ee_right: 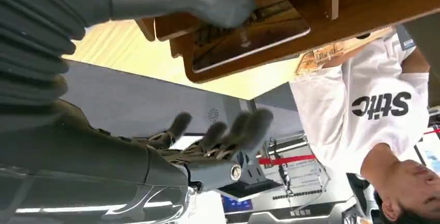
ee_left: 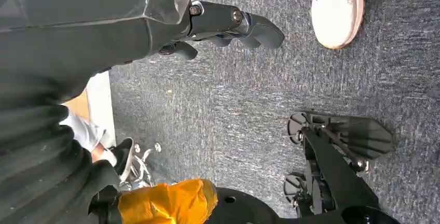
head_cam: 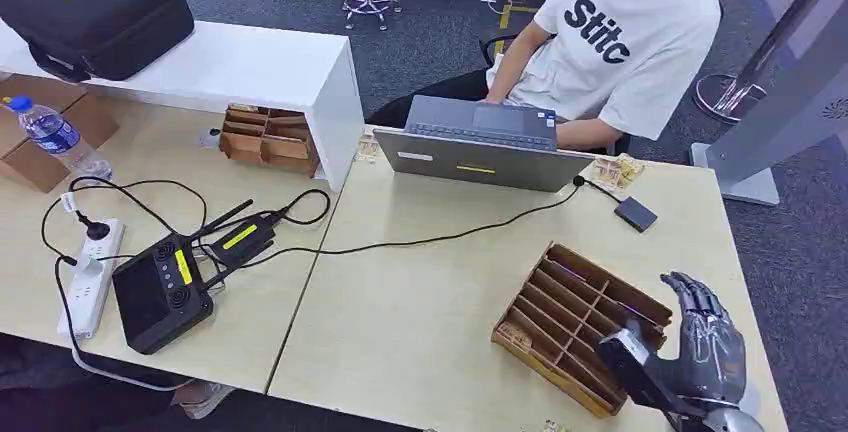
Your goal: Pass the card to the sensor for recognition and then transmit it.
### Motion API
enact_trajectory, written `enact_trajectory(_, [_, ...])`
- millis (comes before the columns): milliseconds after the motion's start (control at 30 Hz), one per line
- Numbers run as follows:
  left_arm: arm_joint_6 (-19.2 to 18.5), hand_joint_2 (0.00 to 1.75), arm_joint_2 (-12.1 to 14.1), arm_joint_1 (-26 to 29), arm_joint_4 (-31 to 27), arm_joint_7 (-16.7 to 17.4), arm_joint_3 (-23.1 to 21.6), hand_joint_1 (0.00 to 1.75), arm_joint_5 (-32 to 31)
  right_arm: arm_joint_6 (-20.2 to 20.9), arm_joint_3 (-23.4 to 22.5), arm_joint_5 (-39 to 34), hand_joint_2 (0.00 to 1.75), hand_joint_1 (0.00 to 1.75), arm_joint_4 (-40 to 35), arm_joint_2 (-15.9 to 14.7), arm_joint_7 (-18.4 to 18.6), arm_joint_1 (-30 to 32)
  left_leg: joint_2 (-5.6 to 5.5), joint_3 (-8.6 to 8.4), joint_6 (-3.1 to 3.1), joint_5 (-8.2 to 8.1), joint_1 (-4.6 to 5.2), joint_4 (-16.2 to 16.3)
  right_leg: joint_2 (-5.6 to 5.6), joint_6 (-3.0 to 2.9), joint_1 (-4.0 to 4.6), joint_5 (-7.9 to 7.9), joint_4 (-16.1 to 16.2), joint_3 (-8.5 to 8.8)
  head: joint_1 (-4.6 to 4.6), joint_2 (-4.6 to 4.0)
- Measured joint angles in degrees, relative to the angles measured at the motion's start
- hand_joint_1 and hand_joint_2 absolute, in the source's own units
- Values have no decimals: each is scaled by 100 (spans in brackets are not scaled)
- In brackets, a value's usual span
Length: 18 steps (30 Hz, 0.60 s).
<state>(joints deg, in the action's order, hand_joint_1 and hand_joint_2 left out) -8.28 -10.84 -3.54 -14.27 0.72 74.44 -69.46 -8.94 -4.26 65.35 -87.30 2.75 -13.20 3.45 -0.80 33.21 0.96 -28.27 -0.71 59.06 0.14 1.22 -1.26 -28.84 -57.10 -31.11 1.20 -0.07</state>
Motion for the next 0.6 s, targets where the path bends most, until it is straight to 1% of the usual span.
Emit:
enact_trajectory(67, [0, 175, 0, 0, 0, 0, 0, 0, -4, 2, 24, 4, 175, 173, 33, 0, 2, -1, 0, 0, 0, 0, 0, 0, 0, 0, 0, 0, 0, 0, 0, 0])
enact_trajectory(600, [-2, 175, 0, -1, 0, 0, 0, 0, -13, -7, 35, 57, 175, 175, 188, 0, 42, -96, 0, -3, 0, 0, -1, 0, 1, 0, 0, 0, 0, 3, 0, 0])
